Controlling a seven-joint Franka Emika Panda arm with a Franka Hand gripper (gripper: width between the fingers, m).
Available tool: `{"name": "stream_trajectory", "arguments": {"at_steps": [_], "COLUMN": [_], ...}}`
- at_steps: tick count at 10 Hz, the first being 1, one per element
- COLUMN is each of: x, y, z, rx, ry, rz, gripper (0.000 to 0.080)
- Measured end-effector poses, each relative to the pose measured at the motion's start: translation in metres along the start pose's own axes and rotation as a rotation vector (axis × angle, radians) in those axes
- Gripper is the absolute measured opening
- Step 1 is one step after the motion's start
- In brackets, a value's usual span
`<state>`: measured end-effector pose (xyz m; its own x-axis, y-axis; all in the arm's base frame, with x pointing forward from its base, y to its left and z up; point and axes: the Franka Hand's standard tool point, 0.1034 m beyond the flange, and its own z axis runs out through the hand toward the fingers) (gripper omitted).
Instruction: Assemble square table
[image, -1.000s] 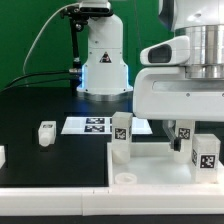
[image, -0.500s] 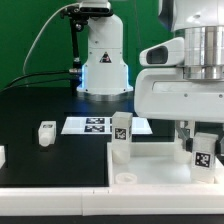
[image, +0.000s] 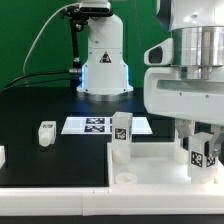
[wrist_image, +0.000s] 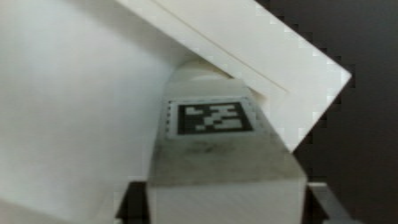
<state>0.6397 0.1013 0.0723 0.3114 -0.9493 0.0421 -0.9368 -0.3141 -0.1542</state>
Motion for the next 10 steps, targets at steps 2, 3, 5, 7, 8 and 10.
{"name": "stream_trajectory", "arguments": {"at_steps": [2,3,5,7,8,10], "x": [-0.0042,-0.0038,-0.0053,-0.0017,-0.002,-0.0001], "y": [0.001,0.0015,0.0001,0.0025,0.0025,0.0024], "z": [0.0001,0.0005,0.0014,0.0015,0.0014,0.0], "rx": [-0.003,-0.005,-0.034,-0.048,-0.047,-0.044], "ry": [-0.043,-0.059,-0.068,-0.063,-0.061,-0.061], "rz": [0.417,0.54,0.687,0.773,0.775,0.753], "gripper": [0.0288,0.0288,0.0288,0.0288,0.0288,0.0288]}}
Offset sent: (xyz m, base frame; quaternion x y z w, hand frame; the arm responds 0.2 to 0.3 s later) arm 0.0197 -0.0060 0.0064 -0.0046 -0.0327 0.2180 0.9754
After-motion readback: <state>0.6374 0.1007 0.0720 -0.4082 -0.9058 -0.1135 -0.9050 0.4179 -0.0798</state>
